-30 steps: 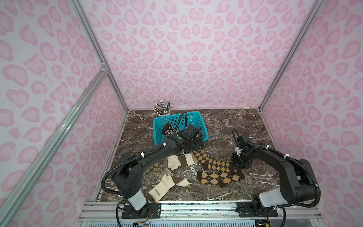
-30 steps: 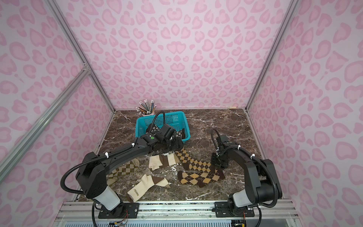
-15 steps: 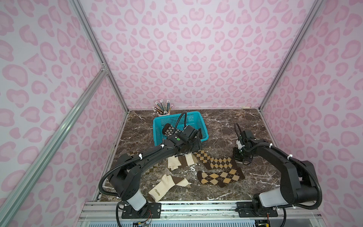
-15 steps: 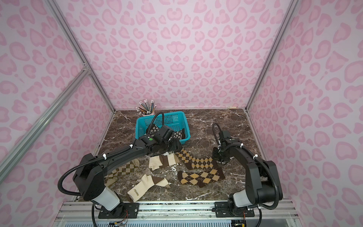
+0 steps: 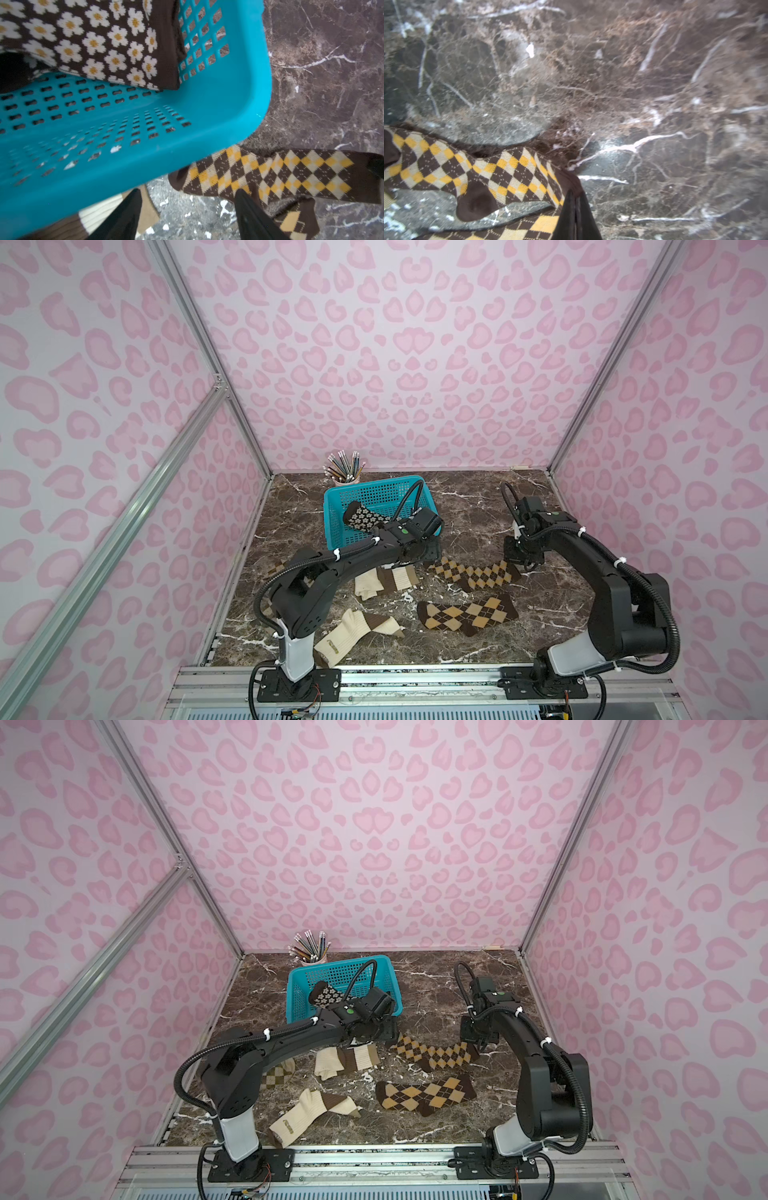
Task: Place the socks together as a pair
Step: Pick up the sock at the center of the board.
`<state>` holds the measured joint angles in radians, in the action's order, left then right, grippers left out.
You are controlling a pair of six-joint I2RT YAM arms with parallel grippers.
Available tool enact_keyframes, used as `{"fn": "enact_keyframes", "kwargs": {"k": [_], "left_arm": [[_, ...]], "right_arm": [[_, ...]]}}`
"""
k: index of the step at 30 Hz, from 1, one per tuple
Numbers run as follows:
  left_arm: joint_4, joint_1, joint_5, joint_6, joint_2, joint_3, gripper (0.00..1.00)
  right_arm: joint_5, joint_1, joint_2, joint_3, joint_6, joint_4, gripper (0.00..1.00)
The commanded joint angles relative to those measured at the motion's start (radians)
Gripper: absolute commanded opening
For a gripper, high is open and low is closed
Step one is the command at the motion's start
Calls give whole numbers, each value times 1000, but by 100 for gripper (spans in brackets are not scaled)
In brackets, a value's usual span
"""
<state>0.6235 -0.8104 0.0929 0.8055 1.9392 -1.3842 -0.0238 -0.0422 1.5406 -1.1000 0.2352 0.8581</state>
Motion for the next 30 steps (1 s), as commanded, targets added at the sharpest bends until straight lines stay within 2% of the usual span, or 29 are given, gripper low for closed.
{"fn": "enact_keyframes", "kwargs": {"k": [1,6,9,12,20,26,30], "left_arm": [[-4,-3,22,5,47,-51,72],[21,-22,16,-10,140,-169,70],[97,-23,37,-8,206,-224,62],[116,-23,36,-9,235,-232,57],[159,-20,64,-4,284,-263,54],[154,-18,59,-26,324,-262,37],[184,-6,67,-61,324,-291,4]], "right_arm": [[-63,25,19,-4,-17,13,1],[-45,30,22,-4,-26,-8,0],[-34,30,26,-12,-31,-7,0],[-26,31,24,-21,-39,-7,0],[8,30,31,-24,-51,-13,0],[21,30,27,-40,-56,-7,0],[60,30,14,-71,-66,10,0]]}}
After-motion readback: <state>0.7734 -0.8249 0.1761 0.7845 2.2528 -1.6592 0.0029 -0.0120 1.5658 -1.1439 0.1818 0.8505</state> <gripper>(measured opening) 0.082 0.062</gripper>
